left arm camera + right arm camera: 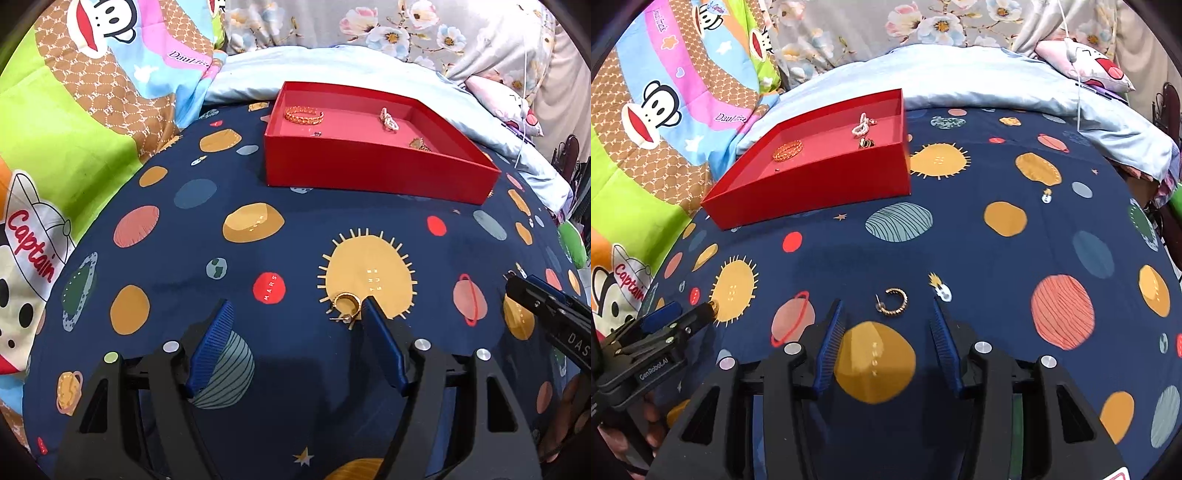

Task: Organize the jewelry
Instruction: 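Move the right tool down to the gold hoop earring on the sheet, then close the right tool on the gold hoop earring and lift it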

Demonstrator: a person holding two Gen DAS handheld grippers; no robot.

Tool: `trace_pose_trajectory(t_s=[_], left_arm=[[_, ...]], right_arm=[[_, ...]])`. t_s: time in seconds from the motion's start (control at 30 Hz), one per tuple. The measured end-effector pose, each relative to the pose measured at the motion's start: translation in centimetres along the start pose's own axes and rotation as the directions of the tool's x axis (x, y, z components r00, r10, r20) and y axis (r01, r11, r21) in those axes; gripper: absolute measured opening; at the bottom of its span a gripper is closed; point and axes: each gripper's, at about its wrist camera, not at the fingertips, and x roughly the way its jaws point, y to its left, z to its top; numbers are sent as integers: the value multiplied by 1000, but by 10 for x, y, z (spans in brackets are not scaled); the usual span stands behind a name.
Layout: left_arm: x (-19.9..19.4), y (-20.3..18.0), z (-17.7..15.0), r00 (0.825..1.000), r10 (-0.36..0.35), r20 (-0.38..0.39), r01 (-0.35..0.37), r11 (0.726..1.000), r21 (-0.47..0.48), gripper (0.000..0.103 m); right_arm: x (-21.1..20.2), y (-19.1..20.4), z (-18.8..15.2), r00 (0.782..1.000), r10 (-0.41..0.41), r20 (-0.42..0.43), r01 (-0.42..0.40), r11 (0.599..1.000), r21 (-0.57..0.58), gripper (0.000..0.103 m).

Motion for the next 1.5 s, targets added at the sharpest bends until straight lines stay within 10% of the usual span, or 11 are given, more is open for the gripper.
trace_pose_trajectory(t_s=[0.33,0.67,1.5], left_arm=[[2,-5,1,1000,-10,3,10,1000,28,54],[0,-5,1,1000,-23,10,22,999,30,16],[-67,10,40,992,-76,102,77,997,-1,16]], right_arm=[[6,9,3,996,-84,-6,84,996,-35,30],[7,8,4,993,-115,-6,115,993,-41,17],[-55,20,30,991,11,133,-4,999,-52,17]])
